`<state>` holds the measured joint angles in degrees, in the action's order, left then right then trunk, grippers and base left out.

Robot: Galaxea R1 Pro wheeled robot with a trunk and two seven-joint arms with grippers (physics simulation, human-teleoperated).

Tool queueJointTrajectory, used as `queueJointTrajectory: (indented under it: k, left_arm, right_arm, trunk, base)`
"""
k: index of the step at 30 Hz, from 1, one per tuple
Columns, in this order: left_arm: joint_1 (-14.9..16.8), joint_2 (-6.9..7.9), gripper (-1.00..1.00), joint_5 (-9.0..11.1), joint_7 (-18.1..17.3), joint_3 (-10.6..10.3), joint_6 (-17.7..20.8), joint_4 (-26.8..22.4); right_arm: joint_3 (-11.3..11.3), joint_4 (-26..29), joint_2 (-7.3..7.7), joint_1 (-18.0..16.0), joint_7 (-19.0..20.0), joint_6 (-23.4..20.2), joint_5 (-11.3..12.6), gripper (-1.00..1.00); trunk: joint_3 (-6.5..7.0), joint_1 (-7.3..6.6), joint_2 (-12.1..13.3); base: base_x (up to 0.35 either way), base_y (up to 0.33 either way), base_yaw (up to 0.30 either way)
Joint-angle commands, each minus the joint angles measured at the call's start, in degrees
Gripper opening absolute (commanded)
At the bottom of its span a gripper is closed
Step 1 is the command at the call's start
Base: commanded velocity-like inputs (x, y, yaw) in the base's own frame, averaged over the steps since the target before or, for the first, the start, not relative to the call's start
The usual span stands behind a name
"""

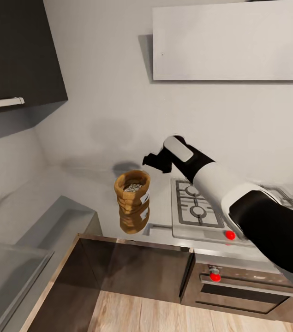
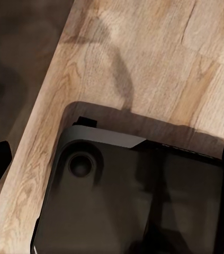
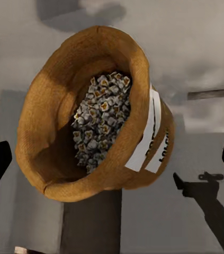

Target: In the kitchen, take the popcorn bag from the countertop, put it into the microwave, and heat it until the popcorn is cooked so the cooked popcorn ends up inside the bag.

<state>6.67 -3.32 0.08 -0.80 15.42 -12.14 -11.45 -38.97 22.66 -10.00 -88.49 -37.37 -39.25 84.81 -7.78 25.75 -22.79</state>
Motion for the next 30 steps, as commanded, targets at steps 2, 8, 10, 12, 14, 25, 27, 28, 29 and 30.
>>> queueJointTrajectory:
  k: [2, 8, 10, 12, 14, 25, 27, 28, 29, 30]
  left_arm:
    - [0.02, -0.02, 1.00, 0.01, -0.08, 0.21, -0.17, 0.02]
    - [0.02, -0.09, 1.00, 0.01, -0.08, 0.14, -0.17, 0.02]
    - [0.01, -0.10, 1.00, 0.01, -0.08, 0.14, -0.17, 0.02]
    - [0.01, -0.11, 1.00, 0.01, -0.08, 0.14, -0.17, 0.02]
    - [0.03, -0.11, 1.00, 0.01, -0.08, 0.14, -0.17, 0.02]
    - [0.09, -0.03, 1.00, 0.01, -0.08, 0.23, -0.17, 0.03]
    - [0.09, -0.03, 1.00, 0.01, -0.08, 0.23, -0.17, 0.03]
    - [0.09, -0.02, 1.00, 0.01, -0.08, 0.23, -0.17, 0.02]
    - [0.09, -0.02, 1.00, 0.01, -0.08, 0.23, -0.17, 0.02]
    - [0.09, -0.02, 1.00, 0.01, -0.08, 0.23, -0.17, 0.02]
  right_arm:
    - [-0.26, 0.06, 0.00, 0.78, -0.39, 0.07, 0.27, 1.00]
    - [-0.31, 0.25, 0.00, 4.46, -0.36, -0.08, 0.34, 1.00]
    - [-0.36, 0.43, 0.00, 4.93, -0.03, -0.38, 0.35, 1.00]
    - [-0.35, 0.54, 0.00, 5.07, 0.15, -0.61, 0.35, 1.00]
    - [-0.33, 0.73, 0.00, 5.45, 0.66, -1.15, 0.40, 1.00]
    - [-7.30, 29.02, 0.00, 14.47, -14.74, 1.88, 1.11, 1.00]
    - [-6.95, 29.20, 0.00, 14.60, -14.98, 1.95, 1.13, 1.00]
    - [-6.51, 29.23, 0.00, 14.62, -15.07, 1.96, 1.12, 1.00]
    - [-5.81, 29.23, 0.00, 14.68, -15.18, 1.97, 1.10, 1.00]
    - [-4.47, 29.23, 0.00, 14.82, -15.27, 1.98, 1.06, 1.00]
  trunk:
    - [-0.12, 0.03, -0.13]
    - [-0.12, 0.03, -0.13]
    - [-0.12, 0.03, -0.13]
    - [-0.12, 0.03, -0.13]
    - [-0.12, 0.03, -0.13]
    - [-0.12, 0.03, -0.13]
    - [-0.12, 0.03, -0.13]
    - [-0.12, 0.03, -0.13]
    - [-0.12, 0.03, -0.13]
    - [-0.12, 0.03, -0.13]
  base:
    - [0.000, 0.000, 0.000]
    - [0.000, 0.000, 0.000]
    - [0.000, 0.000, 0.000]
    - [0.000, 0.000, 0.000]
    - [0.000, 0.000, 0.000]
    - [0.000, 0.000, 0.000]
    - [0.000, 0.000, 0.000]
    - [0.000, 0.000, 0.000]
    - [0.000, 0.000, 0.000]
    - [0.000, 0.000, 0.000]
